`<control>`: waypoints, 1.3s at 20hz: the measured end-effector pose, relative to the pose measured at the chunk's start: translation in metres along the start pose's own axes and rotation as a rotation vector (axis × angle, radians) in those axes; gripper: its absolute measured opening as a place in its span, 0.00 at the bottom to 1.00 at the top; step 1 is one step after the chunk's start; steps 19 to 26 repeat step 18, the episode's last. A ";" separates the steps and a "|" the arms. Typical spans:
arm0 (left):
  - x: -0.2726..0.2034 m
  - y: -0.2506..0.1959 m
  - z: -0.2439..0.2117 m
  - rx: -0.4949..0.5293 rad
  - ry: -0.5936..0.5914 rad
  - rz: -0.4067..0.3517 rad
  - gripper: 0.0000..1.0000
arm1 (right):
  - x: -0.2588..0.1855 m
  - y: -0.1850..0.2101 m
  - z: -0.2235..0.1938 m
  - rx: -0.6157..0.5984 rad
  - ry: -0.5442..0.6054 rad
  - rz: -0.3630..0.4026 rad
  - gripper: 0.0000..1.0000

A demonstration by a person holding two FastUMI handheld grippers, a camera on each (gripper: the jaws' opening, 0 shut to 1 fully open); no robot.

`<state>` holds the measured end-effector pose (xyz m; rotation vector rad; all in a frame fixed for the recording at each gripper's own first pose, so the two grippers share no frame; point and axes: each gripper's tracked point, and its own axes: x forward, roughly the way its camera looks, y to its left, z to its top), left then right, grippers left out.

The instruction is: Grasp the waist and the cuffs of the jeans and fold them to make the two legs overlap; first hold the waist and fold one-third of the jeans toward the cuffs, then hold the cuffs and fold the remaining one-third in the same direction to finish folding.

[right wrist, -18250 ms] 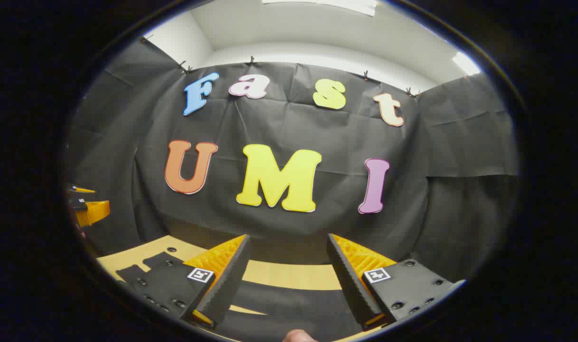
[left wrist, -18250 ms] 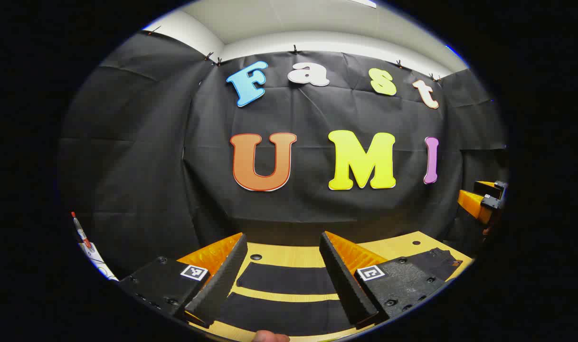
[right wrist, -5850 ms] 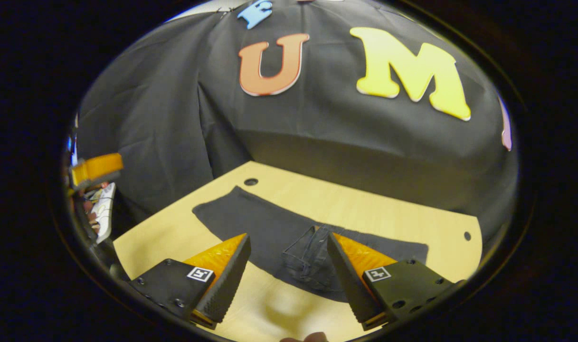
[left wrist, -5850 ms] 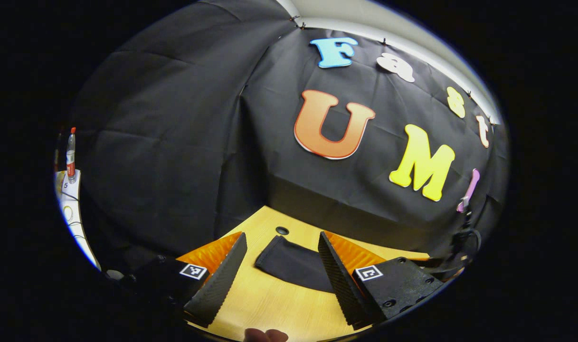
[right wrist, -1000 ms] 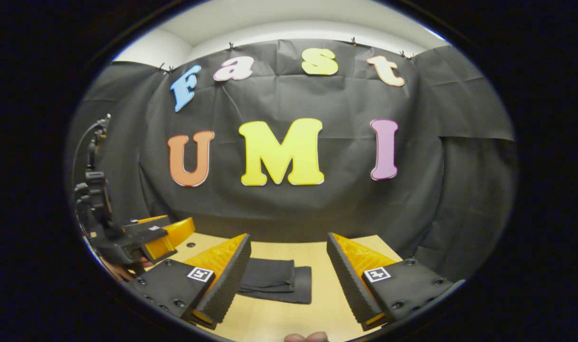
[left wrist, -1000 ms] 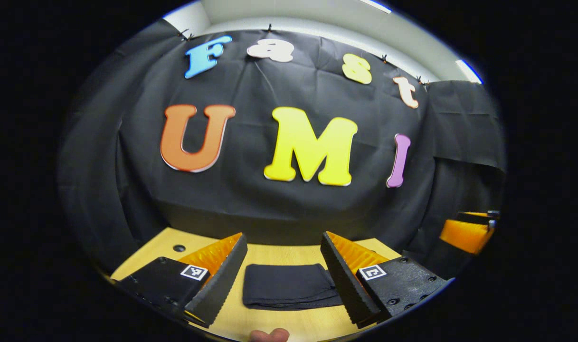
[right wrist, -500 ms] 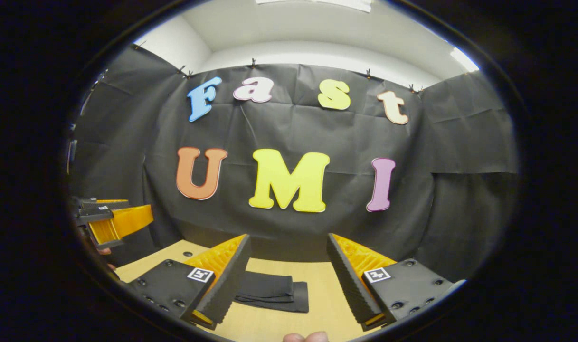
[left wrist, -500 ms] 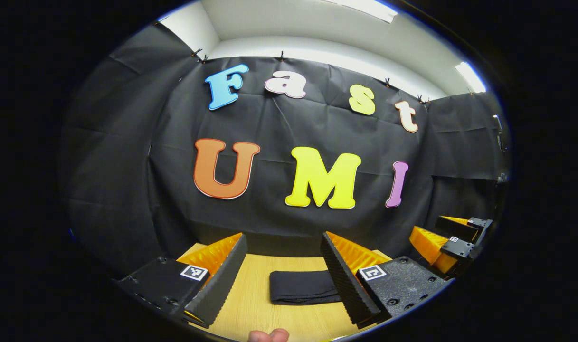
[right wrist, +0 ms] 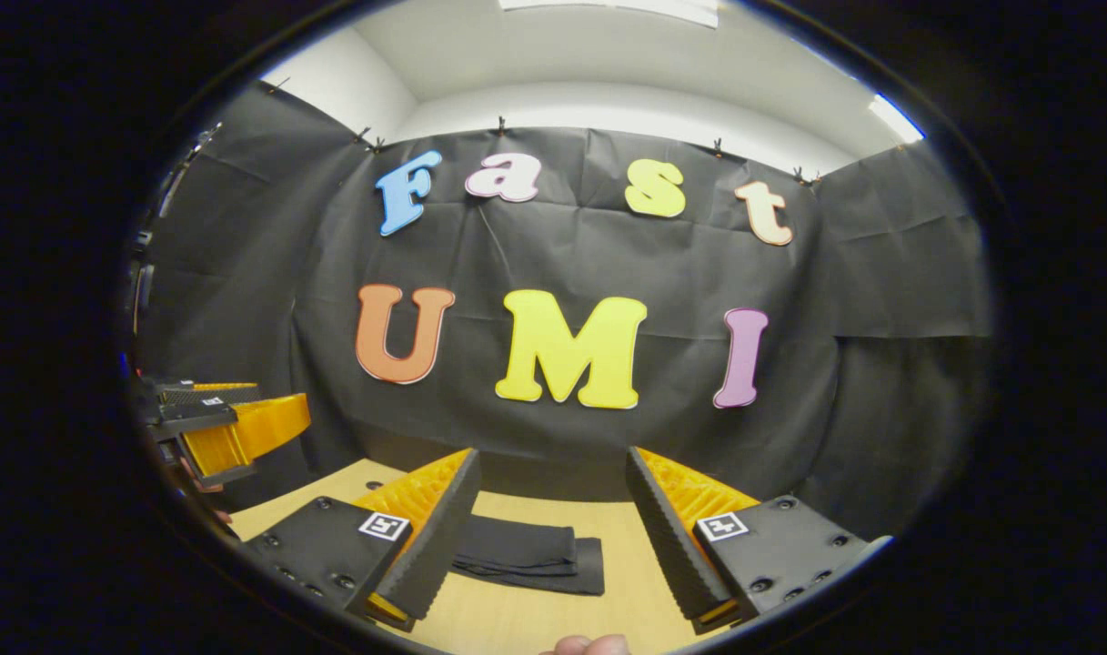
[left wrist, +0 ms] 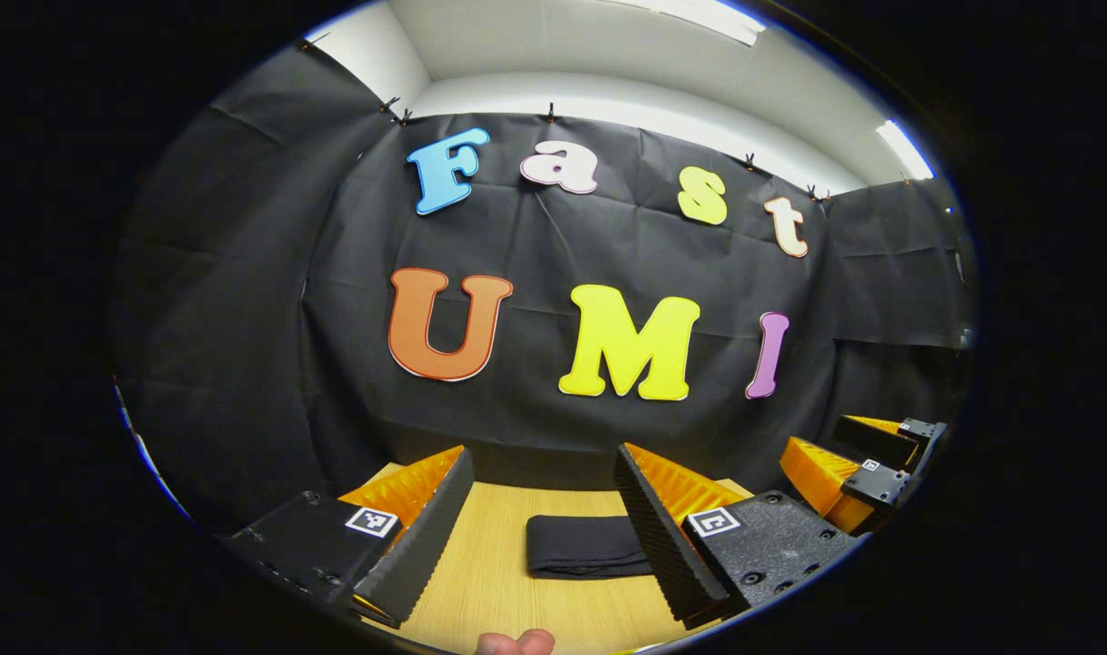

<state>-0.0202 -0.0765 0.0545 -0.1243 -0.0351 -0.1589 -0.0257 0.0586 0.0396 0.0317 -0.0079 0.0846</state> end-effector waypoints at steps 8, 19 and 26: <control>-0.001 -0.007 0.006 -0.005 -0.007 0.004 1.00 | 0.001 -0.008 0.004 0.028 -0.013 -0.002 0.99; 0.005 -0.008 0.003 -0.005 -0.001 0.020 0.99 | 0.009 -0.010 0.001 0.034 -0.010 0.017 0.98; 0.005 -0.008 0.003 -0.005 -0.001 0.020 0.99 | 0.009 -0.010 0.001 0.034 -0.010 0.017 0.98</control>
